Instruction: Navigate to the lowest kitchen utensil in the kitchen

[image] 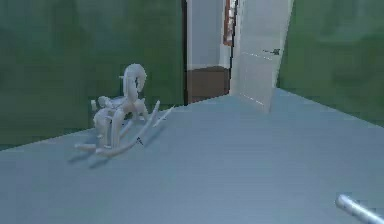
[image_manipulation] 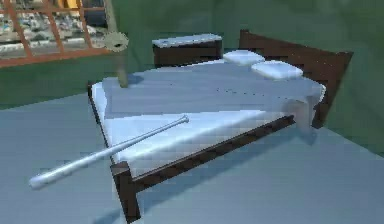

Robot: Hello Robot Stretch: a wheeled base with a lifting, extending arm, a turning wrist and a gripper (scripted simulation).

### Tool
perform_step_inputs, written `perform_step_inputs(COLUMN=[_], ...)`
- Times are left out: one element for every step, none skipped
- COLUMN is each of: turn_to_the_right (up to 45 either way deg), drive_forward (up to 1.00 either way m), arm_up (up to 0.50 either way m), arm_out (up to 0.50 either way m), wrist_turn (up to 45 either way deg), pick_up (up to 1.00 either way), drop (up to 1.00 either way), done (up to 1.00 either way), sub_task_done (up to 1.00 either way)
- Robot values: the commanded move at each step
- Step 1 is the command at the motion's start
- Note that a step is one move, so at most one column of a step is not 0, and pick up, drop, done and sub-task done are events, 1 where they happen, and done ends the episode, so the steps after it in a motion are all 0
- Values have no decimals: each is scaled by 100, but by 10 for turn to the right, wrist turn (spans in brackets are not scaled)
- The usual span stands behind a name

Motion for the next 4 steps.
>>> perform_step_inputs(turn_to_the_right=[-450, -450, -450, 0], drive_forward=[0, 0, 0, 90], arm_up=[0, 0, 0, 0], arm_out=[0, 0, 0, 0], wrist_turn=[0, 0, 0, 0], pick_up=[0, 0, 0, 0], drop=[0, 0, 0, 0], done=[0, 0, 0, 0], sub_task_done=[0, 0, 0, 0])
